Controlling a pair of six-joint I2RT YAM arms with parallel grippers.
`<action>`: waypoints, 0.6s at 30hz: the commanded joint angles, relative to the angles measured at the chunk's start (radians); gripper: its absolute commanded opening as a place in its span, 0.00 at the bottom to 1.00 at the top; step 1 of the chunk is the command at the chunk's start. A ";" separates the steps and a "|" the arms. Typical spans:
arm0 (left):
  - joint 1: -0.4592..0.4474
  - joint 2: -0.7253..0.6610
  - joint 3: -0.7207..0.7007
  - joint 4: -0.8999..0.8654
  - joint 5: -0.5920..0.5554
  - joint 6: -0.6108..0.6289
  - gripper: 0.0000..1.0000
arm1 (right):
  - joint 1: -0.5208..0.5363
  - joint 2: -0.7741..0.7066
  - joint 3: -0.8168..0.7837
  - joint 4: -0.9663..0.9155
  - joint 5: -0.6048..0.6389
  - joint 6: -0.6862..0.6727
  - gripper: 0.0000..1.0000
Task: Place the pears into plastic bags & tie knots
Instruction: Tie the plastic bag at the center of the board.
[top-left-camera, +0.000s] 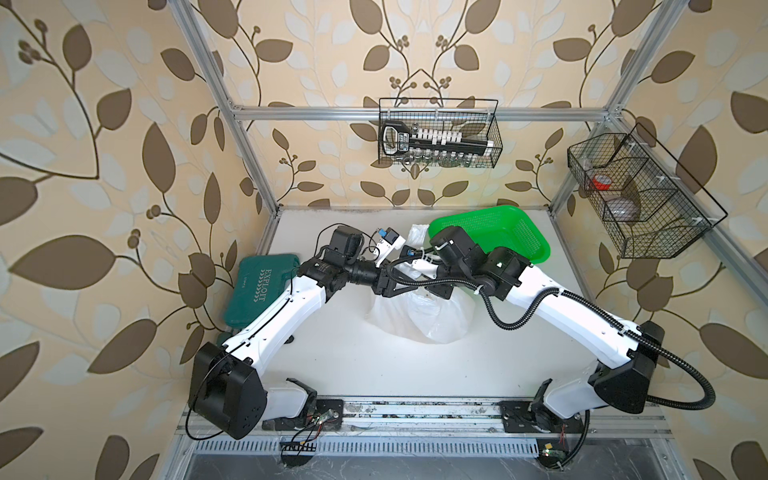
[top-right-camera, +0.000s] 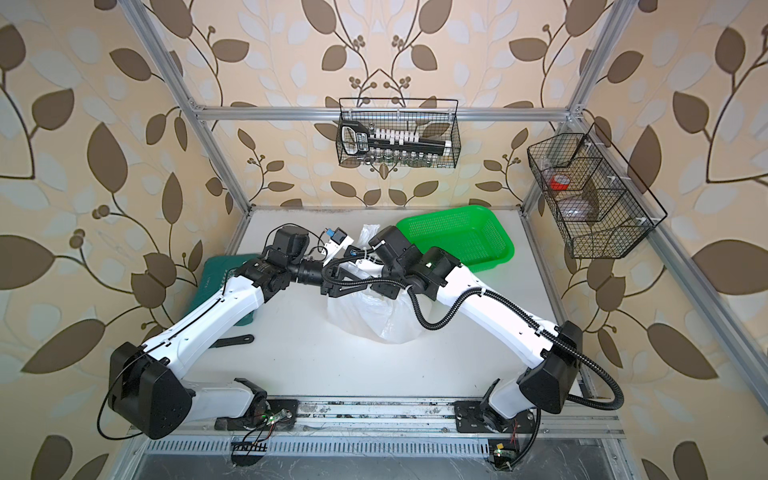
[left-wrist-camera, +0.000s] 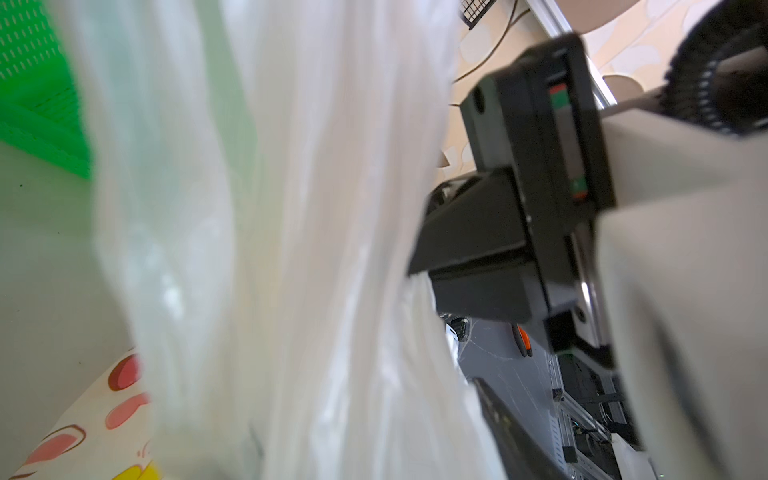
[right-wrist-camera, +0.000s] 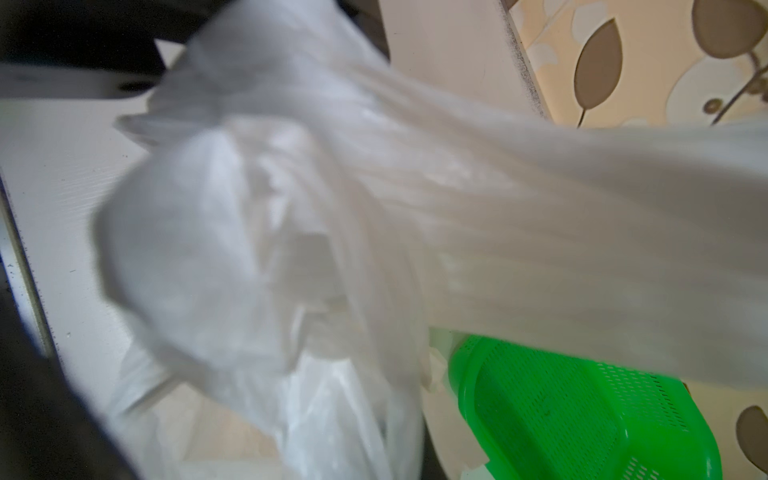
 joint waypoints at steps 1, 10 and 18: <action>0.007 -0.028 -0.002 0.067 0.003 -0.029 0.66 | 0.009 0.006 0.009 -0.015 -0.006 -0.015 0.00; 0.007 -0.030 -0.023 0.122 -0.007 -0.053 0.42 | 0.003 -0.007 -0.013 -0.011 0.029 -0.024 0.00; 0.009 -0.045 -0.035 0.144 -0.033 -0.065 0.40 | -0.014 -0.023 -0.024 -0.003 0.038 -0.026 0.00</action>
